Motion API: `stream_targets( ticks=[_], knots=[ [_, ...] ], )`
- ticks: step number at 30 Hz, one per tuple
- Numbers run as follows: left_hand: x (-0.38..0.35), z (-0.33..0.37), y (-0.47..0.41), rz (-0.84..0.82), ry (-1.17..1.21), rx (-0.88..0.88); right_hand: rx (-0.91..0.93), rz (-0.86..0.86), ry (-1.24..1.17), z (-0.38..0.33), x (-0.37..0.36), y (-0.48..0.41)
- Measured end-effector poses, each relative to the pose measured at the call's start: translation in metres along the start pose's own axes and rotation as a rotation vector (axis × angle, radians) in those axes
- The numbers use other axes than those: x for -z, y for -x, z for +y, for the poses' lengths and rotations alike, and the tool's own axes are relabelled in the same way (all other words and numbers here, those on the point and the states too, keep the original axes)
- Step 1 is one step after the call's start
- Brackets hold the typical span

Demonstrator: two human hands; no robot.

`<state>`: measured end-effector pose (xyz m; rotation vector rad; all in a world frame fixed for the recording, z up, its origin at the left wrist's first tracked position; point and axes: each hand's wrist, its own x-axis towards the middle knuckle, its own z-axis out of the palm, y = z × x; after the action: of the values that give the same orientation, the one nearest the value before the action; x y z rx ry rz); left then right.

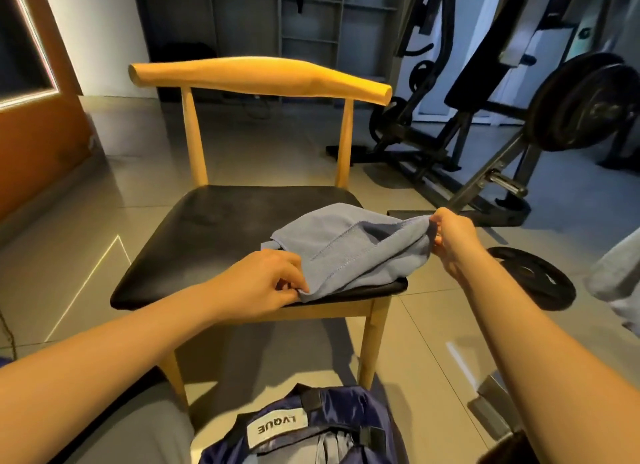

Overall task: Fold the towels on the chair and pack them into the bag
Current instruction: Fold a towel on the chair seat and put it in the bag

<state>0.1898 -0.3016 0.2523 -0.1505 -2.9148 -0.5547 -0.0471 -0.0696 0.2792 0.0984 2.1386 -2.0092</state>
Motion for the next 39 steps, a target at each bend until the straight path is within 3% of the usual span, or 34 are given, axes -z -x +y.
stream_targets(
  ticks=[6,9,11,13,19,26,35,39],
  knots=[
    [-0.006,-0.005,0.008,-0.076,0.096,0.008,-0.035,0.002,0.015,0.005,0.005,-0.003],
    [-0.007,-0.003,0.009,0.163,0.148,0.040,-0.033,0.009,0.008,0.003,0.006,-0.003],
    [-0.007,-0.004,0.002,0.328,0.237,0.157,-0.029,0.011,-0.001,0.000,0.006,-0.002],
    [-0.005,-0.009,-0.008,0.388,0.340,0.294,-0.034,0.007,-0.026,0.001,0.005,0.000],
    [0.001,-0.013,-0.035,0.239,0.500,0.476,-0.056,0.010,-0.083,0.006,0.005,0.002],
    [-0.009,-0.018,-0.043,0.134,0.347,0.392,-0.107,0.030,-0.003,0.011,-0.001,-0.010],
    [-0.020,-0.017,-0.063,0.222,0.395,0.496,0.200,0.024,0.120,0.015,-0.005,-0.008],
    [-0.020,-0.021,-0.070,0.157,0.381,0.515,0.403,0.022,0.271,0.002,-0.021,0.005]
  ],
)
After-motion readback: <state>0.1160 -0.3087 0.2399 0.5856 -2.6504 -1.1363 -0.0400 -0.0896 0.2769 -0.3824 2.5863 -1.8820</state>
